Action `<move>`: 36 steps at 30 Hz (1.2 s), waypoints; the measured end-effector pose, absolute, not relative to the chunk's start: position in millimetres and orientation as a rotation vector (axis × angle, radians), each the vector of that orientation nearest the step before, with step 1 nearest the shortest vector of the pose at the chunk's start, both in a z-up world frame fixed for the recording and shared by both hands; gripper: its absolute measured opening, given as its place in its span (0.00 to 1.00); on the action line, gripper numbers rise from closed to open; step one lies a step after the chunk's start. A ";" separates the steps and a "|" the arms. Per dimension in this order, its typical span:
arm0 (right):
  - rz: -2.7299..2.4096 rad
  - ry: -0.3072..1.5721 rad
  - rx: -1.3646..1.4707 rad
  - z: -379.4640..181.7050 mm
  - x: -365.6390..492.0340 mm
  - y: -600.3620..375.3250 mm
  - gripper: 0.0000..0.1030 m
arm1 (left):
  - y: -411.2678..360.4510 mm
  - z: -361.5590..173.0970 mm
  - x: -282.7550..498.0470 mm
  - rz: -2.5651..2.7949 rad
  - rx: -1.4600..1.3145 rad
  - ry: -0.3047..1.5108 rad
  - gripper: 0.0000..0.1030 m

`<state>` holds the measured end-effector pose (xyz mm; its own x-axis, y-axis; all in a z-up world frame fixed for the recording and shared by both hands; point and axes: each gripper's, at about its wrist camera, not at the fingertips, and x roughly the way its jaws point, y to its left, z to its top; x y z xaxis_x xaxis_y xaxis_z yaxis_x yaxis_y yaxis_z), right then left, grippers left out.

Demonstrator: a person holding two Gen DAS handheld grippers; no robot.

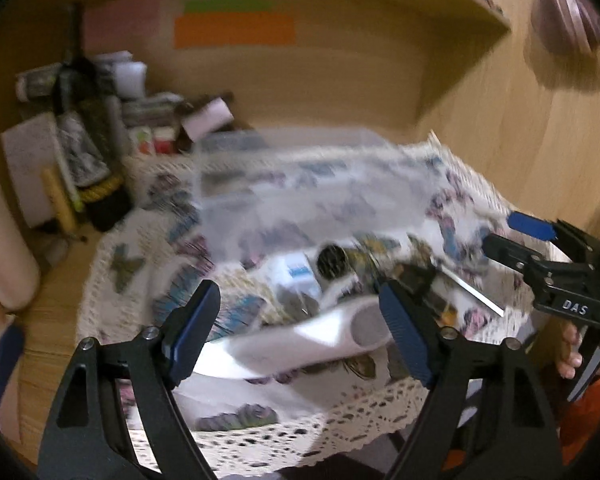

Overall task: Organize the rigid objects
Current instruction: 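Grasp the white facial device with the left tool while the right tool grasps the silver pen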

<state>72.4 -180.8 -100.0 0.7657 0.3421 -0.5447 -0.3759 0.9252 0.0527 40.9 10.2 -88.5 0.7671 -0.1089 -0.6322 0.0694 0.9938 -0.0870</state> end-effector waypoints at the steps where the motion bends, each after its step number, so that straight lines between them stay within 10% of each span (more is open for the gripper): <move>1: 0.394 0.601 -0.065 -105.5 73.7 -180.2 0.71 | 6.0 -93.4 44.0 -0.109 -0.048 0.706 0.80; 20: 0.435 0.782 -0.089 -151.0 94.3 -181.4 0.25 | -6.7 -140.0 66.8 -0.254 0.041 0.947 0.79; 25: 0.431 0.775 -0.085 -151.1 95.9 -182.2 0.14 | -16.7 -136.7 67.1 -0.257 0.082 0.925 0.43; 36: 0.418 0.721 -0.018 -135.0 96.2 -192.6 0.14 | 1.4 -117.0 62.8 -0.213 -0.002 0.885 0.39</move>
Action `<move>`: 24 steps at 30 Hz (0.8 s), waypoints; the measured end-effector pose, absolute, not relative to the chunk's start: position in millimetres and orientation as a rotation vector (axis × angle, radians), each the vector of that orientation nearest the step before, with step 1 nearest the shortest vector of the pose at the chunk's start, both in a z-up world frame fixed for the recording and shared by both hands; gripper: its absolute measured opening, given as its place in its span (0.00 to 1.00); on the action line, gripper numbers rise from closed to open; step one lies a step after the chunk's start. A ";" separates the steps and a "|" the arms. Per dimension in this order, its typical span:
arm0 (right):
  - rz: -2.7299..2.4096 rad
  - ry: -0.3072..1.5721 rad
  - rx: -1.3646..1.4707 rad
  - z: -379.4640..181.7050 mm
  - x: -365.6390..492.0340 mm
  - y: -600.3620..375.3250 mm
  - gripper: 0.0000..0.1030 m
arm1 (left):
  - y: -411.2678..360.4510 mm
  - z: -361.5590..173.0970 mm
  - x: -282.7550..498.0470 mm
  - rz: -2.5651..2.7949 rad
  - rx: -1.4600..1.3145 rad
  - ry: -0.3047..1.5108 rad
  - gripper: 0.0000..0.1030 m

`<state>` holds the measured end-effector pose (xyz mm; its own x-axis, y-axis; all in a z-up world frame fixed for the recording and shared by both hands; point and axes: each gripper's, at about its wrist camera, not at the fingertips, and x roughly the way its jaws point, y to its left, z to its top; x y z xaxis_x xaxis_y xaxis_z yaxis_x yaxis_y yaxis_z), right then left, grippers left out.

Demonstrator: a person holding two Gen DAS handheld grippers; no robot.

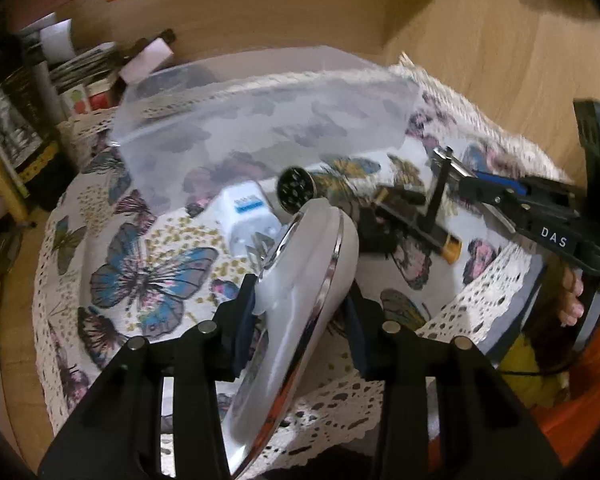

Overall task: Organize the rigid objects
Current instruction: 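Grasp the white facial device with the left tool while the right tool grasps the silver pen, then carry the device into the clear box with the left tool while the right tool drops the pen in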

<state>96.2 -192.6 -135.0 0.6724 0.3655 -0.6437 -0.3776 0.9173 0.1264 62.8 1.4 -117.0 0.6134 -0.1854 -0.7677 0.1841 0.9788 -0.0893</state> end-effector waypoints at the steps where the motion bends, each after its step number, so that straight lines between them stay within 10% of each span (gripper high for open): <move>1: 0.417 0.709 -0.012 -131.2 96.2 -193.8 0.14 | 5.3 -112.2 61.9 -0.208 -0.012 0.871 0.38; 24: 0.430 0.424 0.016 -29.4 132.0 -182.6 0.14 | 74.0 3.8 102.3 -0.057 -0.160 0.542 0.38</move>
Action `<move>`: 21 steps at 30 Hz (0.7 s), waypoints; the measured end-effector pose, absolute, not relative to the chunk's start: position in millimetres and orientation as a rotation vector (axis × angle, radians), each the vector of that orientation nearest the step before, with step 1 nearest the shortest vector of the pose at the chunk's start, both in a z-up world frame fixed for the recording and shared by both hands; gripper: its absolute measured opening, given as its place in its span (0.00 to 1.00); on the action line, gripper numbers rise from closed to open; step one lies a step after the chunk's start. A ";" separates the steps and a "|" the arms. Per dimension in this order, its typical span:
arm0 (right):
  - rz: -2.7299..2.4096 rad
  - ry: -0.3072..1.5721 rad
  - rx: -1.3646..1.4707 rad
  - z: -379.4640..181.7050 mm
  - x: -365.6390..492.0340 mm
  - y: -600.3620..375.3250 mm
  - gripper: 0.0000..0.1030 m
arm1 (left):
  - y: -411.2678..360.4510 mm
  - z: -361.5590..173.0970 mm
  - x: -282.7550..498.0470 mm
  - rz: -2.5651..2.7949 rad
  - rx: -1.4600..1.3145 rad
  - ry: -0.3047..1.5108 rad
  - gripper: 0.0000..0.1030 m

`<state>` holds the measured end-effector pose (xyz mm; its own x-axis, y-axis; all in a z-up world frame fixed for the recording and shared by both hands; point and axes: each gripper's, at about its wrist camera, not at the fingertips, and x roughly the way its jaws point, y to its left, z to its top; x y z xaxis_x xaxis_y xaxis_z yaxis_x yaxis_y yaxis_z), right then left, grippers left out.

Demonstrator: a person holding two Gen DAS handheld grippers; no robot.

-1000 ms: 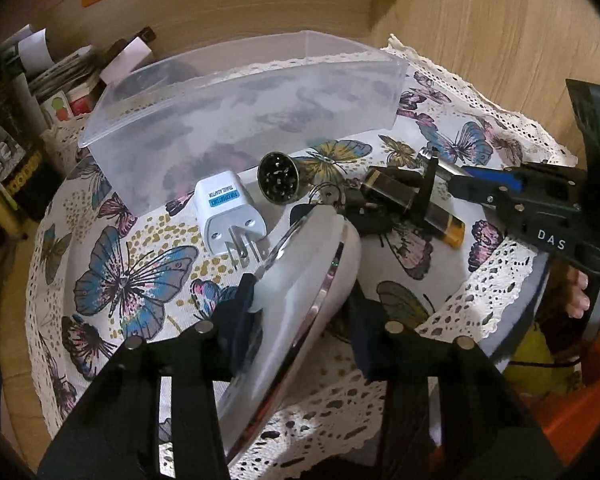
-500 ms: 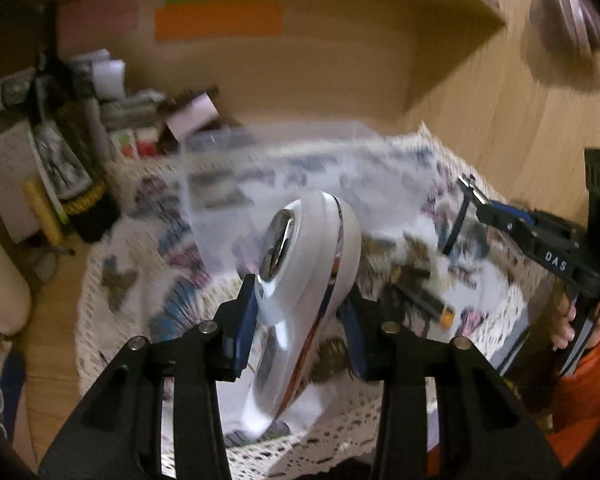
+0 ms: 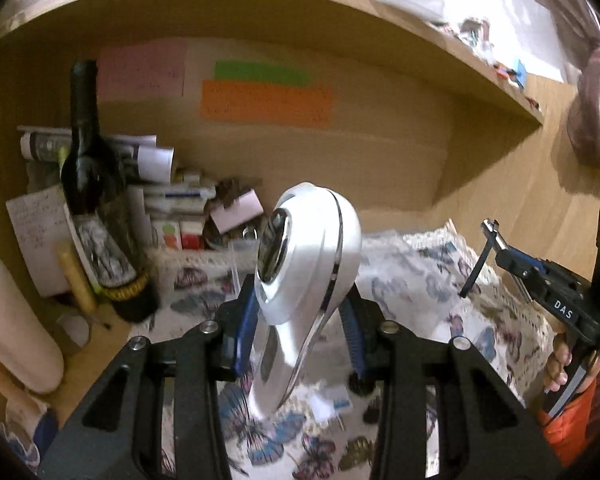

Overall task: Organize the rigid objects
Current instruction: 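Carry the device into the clear box with the left tool while the right tool drops the pen in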

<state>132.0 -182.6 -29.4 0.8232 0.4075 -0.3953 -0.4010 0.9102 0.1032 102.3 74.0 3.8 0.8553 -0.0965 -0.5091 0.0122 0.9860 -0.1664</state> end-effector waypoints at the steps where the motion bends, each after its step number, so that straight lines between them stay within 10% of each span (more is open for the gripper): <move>1: 0.432 0.418 0.012 -26.0 135.4 -180.5 0.14 | 75.0 5.9 105.8 -0.054 -0.157 0.538 0.37; 21: 0.498 0.576 -0.083 -61.0 215.7 -115.4 0.14 | 66.3 -17.0 189.3 -0.039 -0.061 0.644 0.37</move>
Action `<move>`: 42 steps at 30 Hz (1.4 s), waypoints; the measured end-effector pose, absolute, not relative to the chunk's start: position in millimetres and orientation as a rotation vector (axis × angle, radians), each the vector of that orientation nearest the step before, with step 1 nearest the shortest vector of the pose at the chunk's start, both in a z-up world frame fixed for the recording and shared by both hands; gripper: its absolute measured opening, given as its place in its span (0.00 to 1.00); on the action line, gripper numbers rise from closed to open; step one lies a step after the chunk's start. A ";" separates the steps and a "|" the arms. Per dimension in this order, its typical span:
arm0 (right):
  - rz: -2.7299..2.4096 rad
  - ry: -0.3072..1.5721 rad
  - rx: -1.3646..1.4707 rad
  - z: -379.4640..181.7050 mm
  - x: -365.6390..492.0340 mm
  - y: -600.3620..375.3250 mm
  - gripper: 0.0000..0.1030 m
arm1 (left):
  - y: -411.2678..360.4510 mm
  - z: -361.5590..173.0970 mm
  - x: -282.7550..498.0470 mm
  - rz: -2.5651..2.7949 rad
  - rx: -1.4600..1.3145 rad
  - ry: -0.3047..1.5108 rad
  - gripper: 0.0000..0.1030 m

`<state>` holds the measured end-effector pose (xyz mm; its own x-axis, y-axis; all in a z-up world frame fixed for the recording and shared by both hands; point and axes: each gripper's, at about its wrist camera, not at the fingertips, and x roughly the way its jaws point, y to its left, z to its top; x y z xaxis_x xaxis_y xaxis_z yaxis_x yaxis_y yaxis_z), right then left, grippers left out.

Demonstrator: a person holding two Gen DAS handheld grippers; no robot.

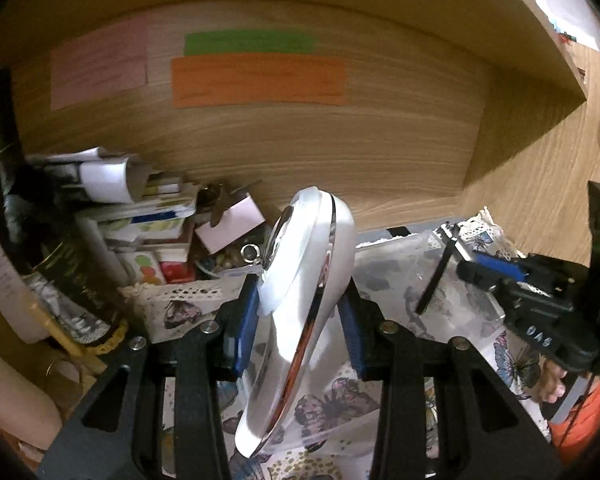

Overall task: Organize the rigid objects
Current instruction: 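Carry the device into the clear box with the left tool while the right tool drops the pen in, then grasp the white travel adapter with the left tool while the right tool grasps the black-gold tube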

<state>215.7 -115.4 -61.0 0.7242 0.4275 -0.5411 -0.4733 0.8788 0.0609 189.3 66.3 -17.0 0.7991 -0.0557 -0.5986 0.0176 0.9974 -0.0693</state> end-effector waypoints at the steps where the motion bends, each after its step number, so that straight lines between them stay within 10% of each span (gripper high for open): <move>1: 0.498 0.584 -0.081 -62.9 217.8 -115.3 0.14 | 63.5 -17.5 192.1 -0.042 -0.051 0.650 0.36; 21: 0.531 0.726 -0.123 -92.2 239.2 -100.3 0.14 | -1.2 -47.5 226.3 -0.112 0.107 0.807 0.36; 26: 0.523 0.667 -0.106 -75.8 227.1 -109.2 0.28 | 6.0 -30.7 213.9 -0.112 0.071 0.773 0.36; 42: 0.496 0.506 -0.107 -42.7 141.3 -139.2 0.60 | 44.7 -17.6 129.0 -0.007 -0.023 0.679 0.81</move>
<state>141.3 -139.2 -42.7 0.7598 0.4284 -0.4890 -0.4805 0.8768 0.0216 129.0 44.7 -17.6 0.7781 -0.0139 -0.6280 -0.0012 0.9997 -0.0236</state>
